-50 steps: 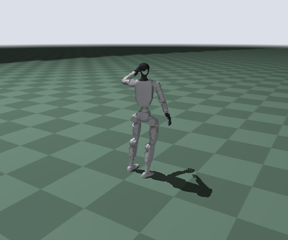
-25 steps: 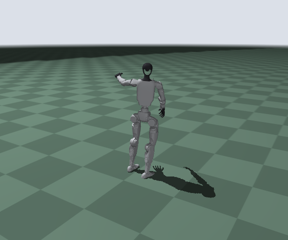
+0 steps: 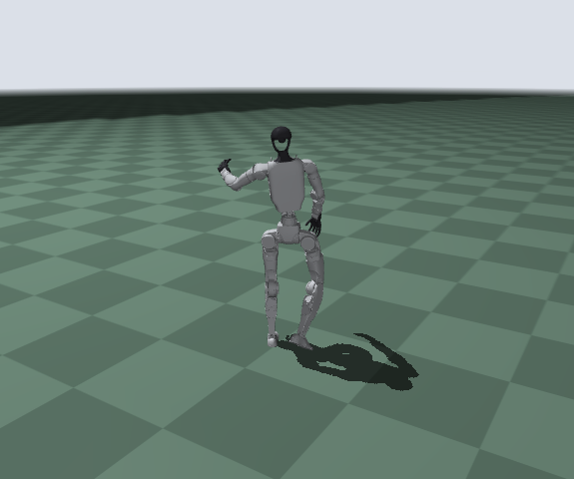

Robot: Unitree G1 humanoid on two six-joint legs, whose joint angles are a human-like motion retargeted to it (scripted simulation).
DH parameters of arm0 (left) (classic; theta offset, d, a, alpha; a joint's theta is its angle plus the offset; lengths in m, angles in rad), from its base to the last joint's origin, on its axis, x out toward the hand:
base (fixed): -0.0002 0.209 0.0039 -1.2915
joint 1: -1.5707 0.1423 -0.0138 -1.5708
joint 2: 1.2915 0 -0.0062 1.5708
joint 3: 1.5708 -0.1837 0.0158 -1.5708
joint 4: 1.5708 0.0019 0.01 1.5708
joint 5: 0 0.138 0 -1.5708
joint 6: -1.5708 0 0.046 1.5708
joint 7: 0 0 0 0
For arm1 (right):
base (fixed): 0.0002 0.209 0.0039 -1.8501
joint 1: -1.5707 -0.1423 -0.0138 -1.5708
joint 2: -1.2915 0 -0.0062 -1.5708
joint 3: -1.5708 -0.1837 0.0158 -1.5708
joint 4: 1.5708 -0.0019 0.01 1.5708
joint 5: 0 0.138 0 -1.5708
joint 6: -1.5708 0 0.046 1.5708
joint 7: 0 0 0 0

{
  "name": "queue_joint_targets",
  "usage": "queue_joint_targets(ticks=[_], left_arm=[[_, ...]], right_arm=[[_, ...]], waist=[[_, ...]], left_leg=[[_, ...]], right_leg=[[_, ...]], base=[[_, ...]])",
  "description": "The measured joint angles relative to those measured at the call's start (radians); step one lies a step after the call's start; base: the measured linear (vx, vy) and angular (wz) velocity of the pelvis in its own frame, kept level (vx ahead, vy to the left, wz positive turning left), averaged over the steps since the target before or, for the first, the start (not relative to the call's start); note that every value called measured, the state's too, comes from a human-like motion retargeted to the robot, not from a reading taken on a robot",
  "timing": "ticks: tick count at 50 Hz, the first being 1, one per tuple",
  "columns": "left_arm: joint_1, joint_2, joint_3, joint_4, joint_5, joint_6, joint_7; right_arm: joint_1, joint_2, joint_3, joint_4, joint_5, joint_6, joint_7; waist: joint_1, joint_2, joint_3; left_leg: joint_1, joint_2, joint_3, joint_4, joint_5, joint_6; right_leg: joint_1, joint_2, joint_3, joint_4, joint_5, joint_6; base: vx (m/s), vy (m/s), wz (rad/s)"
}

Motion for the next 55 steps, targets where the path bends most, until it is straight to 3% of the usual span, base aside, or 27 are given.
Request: queue_joint_targets(ticks=[3,7,12,18,23,27,31,35,39,42,48,55], left_arm=[[0.021,-0.011,0.004,-0.034,0.027,-0.002,0.025],[0.024,-0.035,0.002,-0.050,0.059,-0.006,0.067],[-0.002,-0.068,-0.020,-0.042,0.037,-0.021,0.119],[-0.019,-0.073,-0.054,-0.024,-0.039,-0.051,0.178],[-0.007,-0.054,-0.054,0.007,-0.066,-0.063,0.184],[0.030,-0.052,-0.023,0.023,-0.069,-0.055,0.160],[0.079,-0.063,0.008,0.018,-0.070,-0.045,0.114],[0.106,-0.067,0.007,0.009,-0.065,-0.034,0.073],[0.098,-0.061,-0.019,0.015,-0.038,-0.038,0.040],[0.056,-0.058,-0.052,0.022,-0.015,-0.032,0.030],[-0.057,-0.074,-0.114,0.026,0.030,-0.013,0.051],[-0.042,-0.101,-0.100,0.040,0.083,-0.017,0.066]], right_arm=[[0.058,0.002,-0.007,0.015,-0.003,-0.004,-0.018],[0.121,-0.001,-0.006,0.038,-0.013,-0.013,-0.039],[0.173,-0.014,-0.011,0.061,-0.020,-0.013,-0.059],[0.210,-0.040,-0.051,0.054,-0.006,0.000,-0.091],[0.204,-0.056,-0.089,0.031,0.018,0.000,-0.097],[0.173,-0.064,-0.118,0.021,0.029,0.001,-0.095],[0.128,-0.078,-0.131,0.015,0.035,0.003,-0.091],[0.078,-0.091,-0.122,0.013,0.064,0.002,-0.096],[0.060,-0.087,-0.118,0.018,0.109,-0.011,-0.095],[0.064,-0.075,-0.109,0.023,0.151,-0.021,-0.085],[0.122,-0.053,-0.068,0.006,0.181,-0.034,-0.060],[0.202,-0.035,-0.021,-0.027,0.070,-0.037,-0.012]], waist=[[-0.039,-0.019,0.011],[-0.090,-0.031,0.036],[-0.146,-0.031,0.077],[-0.200,-0.046,0.120],[-0.200,-0.046,0.117],[-0.175,-0.017,0.106],[-0.152,0.012,0.100],[-0.119,0.011,0.080],[-0.088,-0.004,0.041],[-0.085,-0.017,0.009],[-0.131,-0.067,0.000],[-0.155,-0.092,0.047]], left_leg=[[0.036,0.015,-0.090,-0.028,0.003,-0.011],[0.062,0.043,-0.212,-0.056,0.009,-0.033],[0.077,0.065,-0.363,-0.080,0.009,-0.049],[0.116,0.060,-0.517,-0.113,-0.010,-0.058],[0.130,0.081,-0.586,-0.106,-0.021,-0.057],[0.086,0.119,-0.525,0.004,-0.010,-0.040],[-0.021,0.142,-0.334,0.237,-0.024,0.004],[-0.102,0.073,-0.200,0.370,-0.084,0.030],[-0.108,-0.027,-0.084,0.261,-0.112,0.016],[-0.080,-0.060,-0.016,0.094,-0.071,-0.007],[-0.011,-0.025,-0.117,-0.084,0.043,-0.019],[0.027,0.058,-0.193,-0.085,0.052,-0.025]], right_leg=[[-0.111,0.011,0.068,0.151,0.031,0.012],[-0.210,-0.002,0.105,0.143,0.021,0.030],[-0.246,-0.030,0.209,-0.156,0.048,0.058],[-0.150,-0.082,0.440,-0.630,0.115,0.155],[-0.081,-0.099,0.490,-0.745,0.145,0.195],[-0.040,-0.067,0.414,-0.730,0.131,0.197],[-0.017,-0.017,0.362,-0.688,0.089,0.201],[-0.008,0.014,0.328,-0.688,0.085,0.209],[0.015,0.053,0.287,-0.726,0.094,0.211],[0.036,0.098,0.234,-0.747,0.094,0.207],[0.062,0.176,0.161,-0.687,0.059,0.172],[-0.005,0.209,0.323,-0.479,0.016,0.161]], base=[[0.27,-0.09,1.47],[0.24,-0.14,1.60],[0.23,-0.20,1.60],[0.28,-0.34,1.43],[0.29,-0.49,0.77],[0.24,-0.56,0.41],[0.19,-0.52,0.41],[0.16,-0.41,0.25],[0.17,-0.29,0.26],[0.17,-0.25,0.64],[0.13,-0.24,0.98],[0.05,-0.20,0.50]])
